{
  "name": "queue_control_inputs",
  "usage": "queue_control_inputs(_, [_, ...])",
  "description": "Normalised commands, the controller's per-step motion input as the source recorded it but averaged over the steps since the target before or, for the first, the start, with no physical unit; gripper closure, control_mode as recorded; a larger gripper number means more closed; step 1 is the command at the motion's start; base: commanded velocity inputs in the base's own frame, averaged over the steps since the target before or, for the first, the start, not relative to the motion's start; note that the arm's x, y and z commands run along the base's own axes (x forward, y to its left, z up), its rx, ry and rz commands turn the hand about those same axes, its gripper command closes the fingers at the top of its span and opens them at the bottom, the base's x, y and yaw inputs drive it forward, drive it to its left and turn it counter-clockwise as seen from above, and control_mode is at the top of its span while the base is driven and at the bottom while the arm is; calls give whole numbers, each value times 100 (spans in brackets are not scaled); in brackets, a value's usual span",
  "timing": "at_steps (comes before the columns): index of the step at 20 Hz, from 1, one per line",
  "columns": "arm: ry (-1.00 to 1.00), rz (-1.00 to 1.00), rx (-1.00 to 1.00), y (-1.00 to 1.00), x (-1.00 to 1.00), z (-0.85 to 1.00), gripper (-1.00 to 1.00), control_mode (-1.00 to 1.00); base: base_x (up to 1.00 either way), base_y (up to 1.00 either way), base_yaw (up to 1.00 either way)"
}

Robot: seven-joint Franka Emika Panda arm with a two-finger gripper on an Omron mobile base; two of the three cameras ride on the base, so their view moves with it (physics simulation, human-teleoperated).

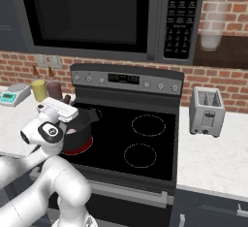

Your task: Put the sweet potato and onion in the pot. Retrieve the spatula and lightly stir the vegetables in the pot.

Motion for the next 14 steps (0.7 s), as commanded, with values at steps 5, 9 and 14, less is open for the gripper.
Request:
queue_control_inputs(5, [0, -23, -12, -27, 2, -32, 100, -100, 0, 0, 0])
queue_control_inputs(9, [0, -15, -9, -16, 19, -31, 100, -100, 0, 0, 0])
queue_control_inputs(14, [-2, -8, -8, -14, 20, -27, 100, -100, 0, 0, 0])
